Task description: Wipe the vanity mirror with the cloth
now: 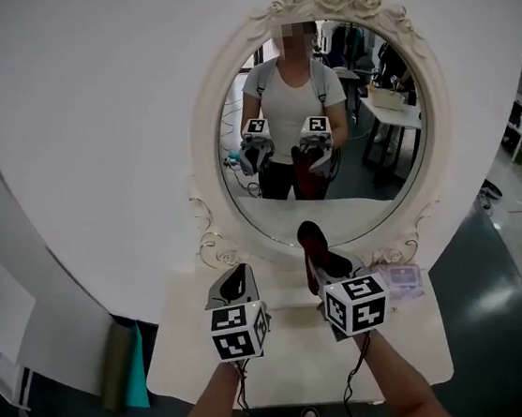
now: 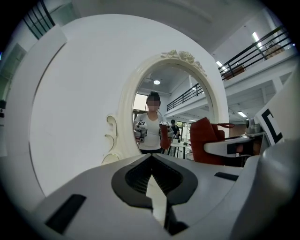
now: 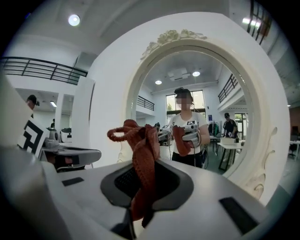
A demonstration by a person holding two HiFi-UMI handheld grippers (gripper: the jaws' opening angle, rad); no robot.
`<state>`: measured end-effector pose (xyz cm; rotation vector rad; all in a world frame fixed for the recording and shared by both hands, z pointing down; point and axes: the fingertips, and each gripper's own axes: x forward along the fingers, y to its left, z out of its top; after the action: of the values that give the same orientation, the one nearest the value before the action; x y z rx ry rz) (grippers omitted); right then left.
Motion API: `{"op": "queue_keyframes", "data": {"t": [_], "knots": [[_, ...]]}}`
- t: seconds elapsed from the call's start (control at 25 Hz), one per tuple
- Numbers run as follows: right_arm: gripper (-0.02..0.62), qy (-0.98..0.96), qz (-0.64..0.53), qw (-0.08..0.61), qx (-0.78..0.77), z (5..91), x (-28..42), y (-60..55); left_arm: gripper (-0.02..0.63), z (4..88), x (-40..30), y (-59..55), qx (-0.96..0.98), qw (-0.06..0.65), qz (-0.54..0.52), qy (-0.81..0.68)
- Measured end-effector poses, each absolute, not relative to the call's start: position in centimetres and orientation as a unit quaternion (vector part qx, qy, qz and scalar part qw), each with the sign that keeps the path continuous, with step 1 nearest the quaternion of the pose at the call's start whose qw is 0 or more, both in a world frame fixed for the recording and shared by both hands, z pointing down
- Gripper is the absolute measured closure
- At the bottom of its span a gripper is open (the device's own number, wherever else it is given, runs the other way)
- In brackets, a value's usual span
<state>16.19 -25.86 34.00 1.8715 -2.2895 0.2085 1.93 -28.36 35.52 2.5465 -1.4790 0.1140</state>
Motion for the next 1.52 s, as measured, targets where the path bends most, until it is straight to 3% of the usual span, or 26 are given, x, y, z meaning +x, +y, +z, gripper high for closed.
{"op": "queue_keyframes", "data": {"t": [0.4, 0.8, 1.2, 1.52], "knots": [[0.537, -0.744, -0.166, 0.240, 0.601, 19.3, 14.5, -31.1, 0.601, 22.4, 1.0, -34.2, 0.870, 0.056, -0.004, -0.489], [0.537, -0.534, -0.422, 0.386, 0.623, 6.1, 12.2, -37.1, 0.601, 12.3, -0.4, -37.9, 0.862, 0.007, -0.020, -0.507], [0.537, -0.510, -0.456, 0.418, 0.598, 6.7, 10.1, -39.6, 0.601, 14.1, -2.3, -40.0, 0.851, 0.038, -0.025, -0.522], [0.537, -0.519, -0.469, 0.457, 0.550, 13.6, 7.3, -40.2, 0.601, 19.5, -3.2, -39.9, 0.845, 0.062, -0.011, -0.531]]}}
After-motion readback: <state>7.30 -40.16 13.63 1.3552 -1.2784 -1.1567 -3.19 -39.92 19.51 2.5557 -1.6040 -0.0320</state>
